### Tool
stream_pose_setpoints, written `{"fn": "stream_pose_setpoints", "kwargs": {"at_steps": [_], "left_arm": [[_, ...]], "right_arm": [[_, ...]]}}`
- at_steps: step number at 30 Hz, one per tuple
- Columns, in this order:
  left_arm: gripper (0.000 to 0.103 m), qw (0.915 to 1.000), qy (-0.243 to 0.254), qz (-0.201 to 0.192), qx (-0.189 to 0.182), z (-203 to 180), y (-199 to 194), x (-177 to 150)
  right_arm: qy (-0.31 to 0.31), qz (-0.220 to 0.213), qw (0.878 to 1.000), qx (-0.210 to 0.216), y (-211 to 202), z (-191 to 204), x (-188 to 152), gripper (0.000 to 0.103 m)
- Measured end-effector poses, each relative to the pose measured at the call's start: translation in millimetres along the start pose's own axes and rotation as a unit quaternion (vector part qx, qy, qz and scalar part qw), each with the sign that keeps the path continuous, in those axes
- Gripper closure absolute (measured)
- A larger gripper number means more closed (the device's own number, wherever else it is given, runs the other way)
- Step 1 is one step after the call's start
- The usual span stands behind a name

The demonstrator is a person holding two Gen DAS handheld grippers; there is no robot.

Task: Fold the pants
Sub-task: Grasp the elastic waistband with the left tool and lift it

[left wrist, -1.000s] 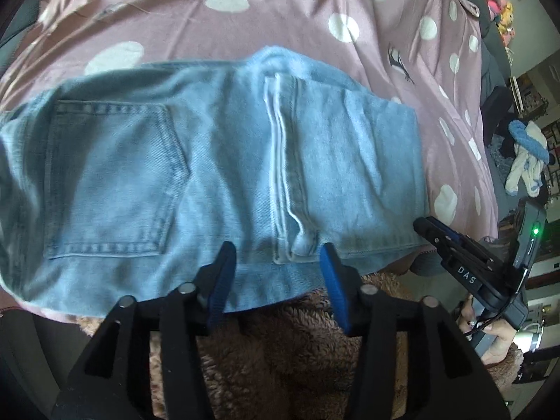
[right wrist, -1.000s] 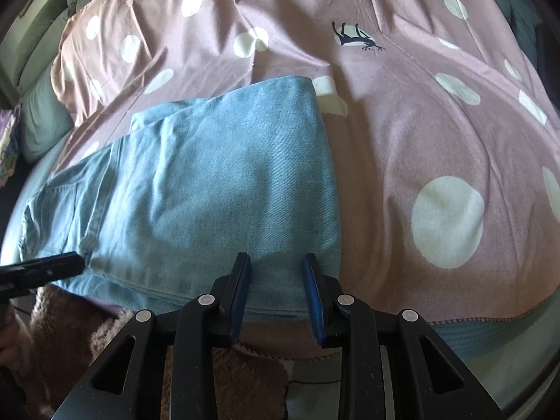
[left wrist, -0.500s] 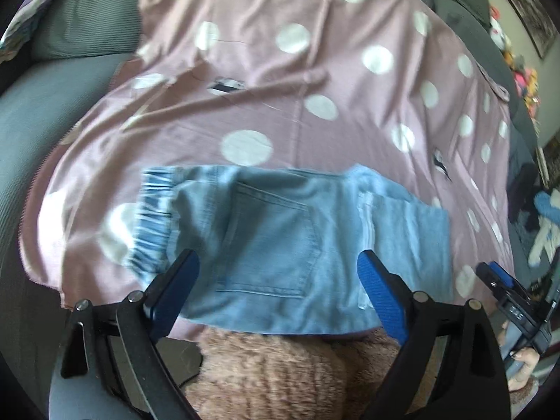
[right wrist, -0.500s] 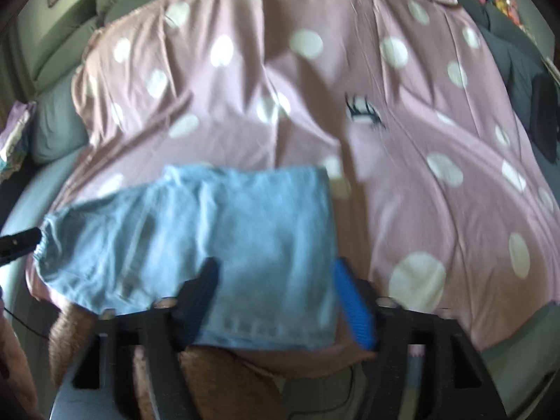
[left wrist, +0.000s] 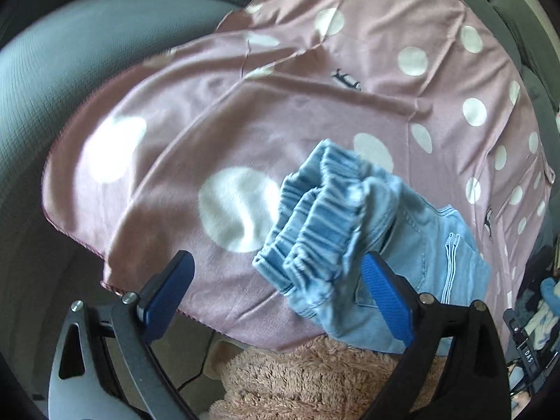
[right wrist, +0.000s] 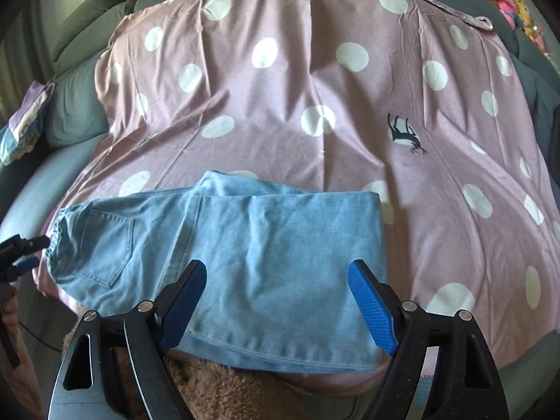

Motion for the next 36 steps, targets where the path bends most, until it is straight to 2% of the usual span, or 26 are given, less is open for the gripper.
{"fn": "stream_pose_setpoints", "kwargs": {"at_steps": [6,11,18,19,20,21,22,24,27,30,34,36], "left_arm": [[0.008,0.9981,-0.029,0.045,-0.029,9,24,-8],[0.009,0.9982,-0.024,0.040,-0.036,4,25,-12],[0.030,0.9918,-0.046,0.067,-0.098,-7,25,-19],[0.031,0.9917,-0.051,0.066,-0.098,-7,27,-19],[0.032,0.9916,-0.055,0.064,-0.098,-7,28,-19],[0.038,0.9918,-0.059,0.060,-0.096,-7,29,-18],[0.048,0.9923,-0.063,0.053,-0.093,-7,28,-17],[0.055,0.9923,-0.068,0.046,-0.092,-9,26,-14],[0.061,0.9935,-0.064,0.035,-0.088,-15,21,-14],[0.066,0.9952,-0.050,-0.003,-0.085,-30,4,-11],[0.072,0.9946,0.008,-0.051,-0.091,-65,-21,-12],[0.073,0.9915,0.035,-0.061,-0.109,-84,-33,-13]], "right_arm": [[0.004,0.011,1.000,-0.017,2,-1,-3,0.020],[0.008,0.019,1.000,-0.019,5,-3,-7,0.020],[0.014,0.021,1.000,-0.018,6,-5,-11,0.020],[0.014,0.021,1.000,-0.017,6,-5,-12,0.020],[0.015,0.021,1.000,-0.016,6,-5,-12,0.020],[0.016,0.021,1.000,-0.015,6,-5,-13,0.020],[0.017,0.021,1.000,-0.015,6,-5,-14,0.020],[0.019,0.021,0.999,-0.015,6,-6,-15,0.020],[0.025,0.024,0.999,-0.013,7,-9,-18,0.020],[0.031,0.029,0.999,-0.015,9,-11,-21,0.020],[0.041,0.033,0.999,-0.016,9,-16,-25,0.020],[0.046,0.034,0.998,-0.019,9,-20,-27,0.020]]}}
Point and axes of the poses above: each gripper's, at about its wrist camera, not at the fingertips, and y roughly the way its jaws point, z to its left, x to its top, the point moved 4 cm from there along y, roughly the way its jaws point, and after that the axes turned 14 degrees about -y, right-handed, at the moved point
